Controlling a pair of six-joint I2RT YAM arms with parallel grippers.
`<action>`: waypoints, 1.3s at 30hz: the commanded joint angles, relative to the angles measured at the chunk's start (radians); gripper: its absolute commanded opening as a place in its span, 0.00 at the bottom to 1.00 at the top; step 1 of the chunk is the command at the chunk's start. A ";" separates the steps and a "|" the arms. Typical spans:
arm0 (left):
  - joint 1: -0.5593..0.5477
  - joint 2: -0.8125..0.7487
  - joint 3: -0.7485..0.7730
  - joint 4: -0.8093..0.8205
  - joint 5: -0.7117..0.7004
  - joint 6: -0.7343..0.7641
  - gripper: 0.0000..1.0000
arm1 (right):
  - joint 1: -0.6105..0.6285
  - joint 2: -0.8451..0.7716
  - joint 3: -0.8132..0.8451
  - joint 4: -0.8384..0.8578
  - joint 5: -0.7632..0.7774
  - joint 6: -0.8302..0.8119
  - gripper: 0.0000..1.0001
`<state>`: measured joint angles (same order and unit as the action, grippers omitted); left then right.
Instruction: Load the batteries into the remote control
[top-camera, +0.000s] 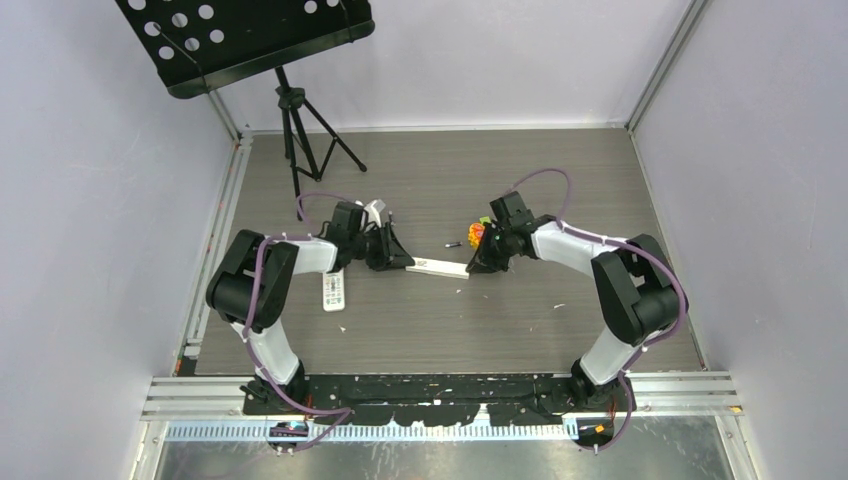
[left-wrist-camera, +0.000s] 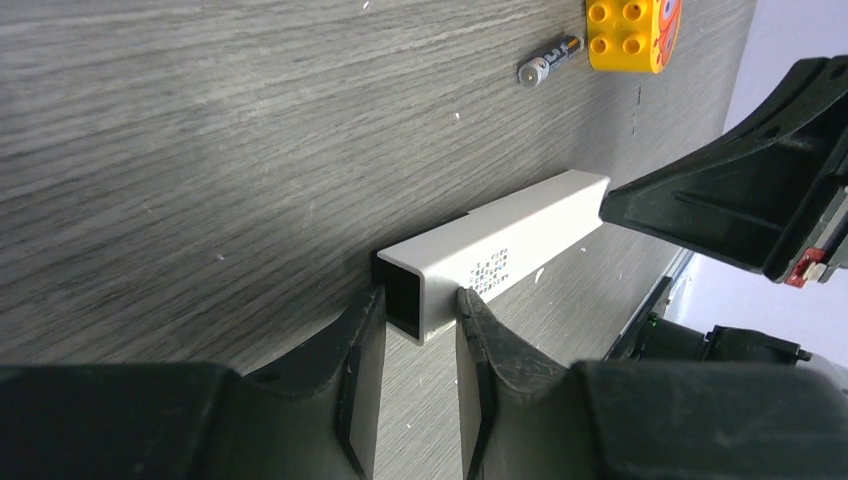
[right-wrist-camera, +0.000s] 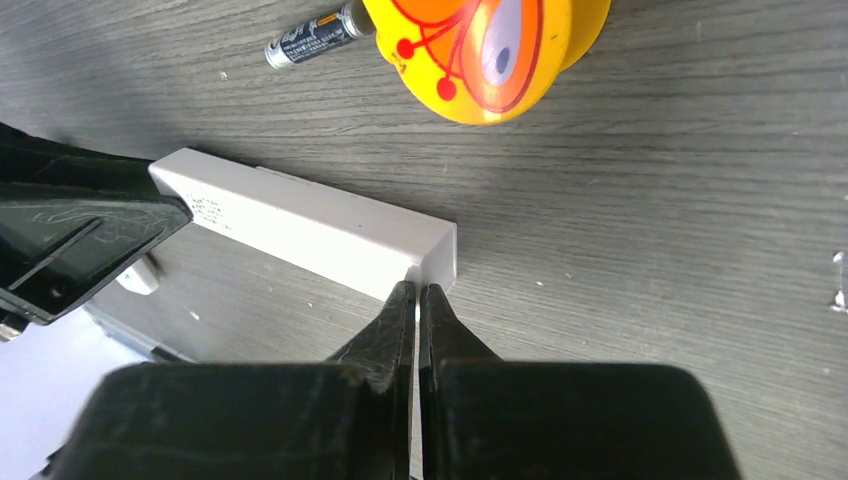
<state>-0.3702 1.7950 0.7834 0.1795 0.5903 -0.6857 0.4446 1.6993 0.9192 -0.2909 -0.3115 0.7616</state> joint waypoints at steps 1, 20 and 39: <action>-0.055 0.125 -0.073 -0.109 -0.121 0.033 0.00 | 0.169 0.117 -0.003 0.083 0.128 0.105 0.00; -0.043 -0.121 0.299 -0.558 -0.394 0.169 0.61 | 0.191 -0.095 0.174 -0.023 0.185 -0.465 0.66; 0.086 -0.502 0.161 -0.773 -0.541 0.206 0.92 | 0.273 0.194 0.349 -0.061 0.111 -0.828 0.61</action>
<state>-0.3115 1.3609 0.9752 -0.5224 0.0982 -0.4877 0.6888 1.8679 1.2476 -0.3683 -0.1970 0.0231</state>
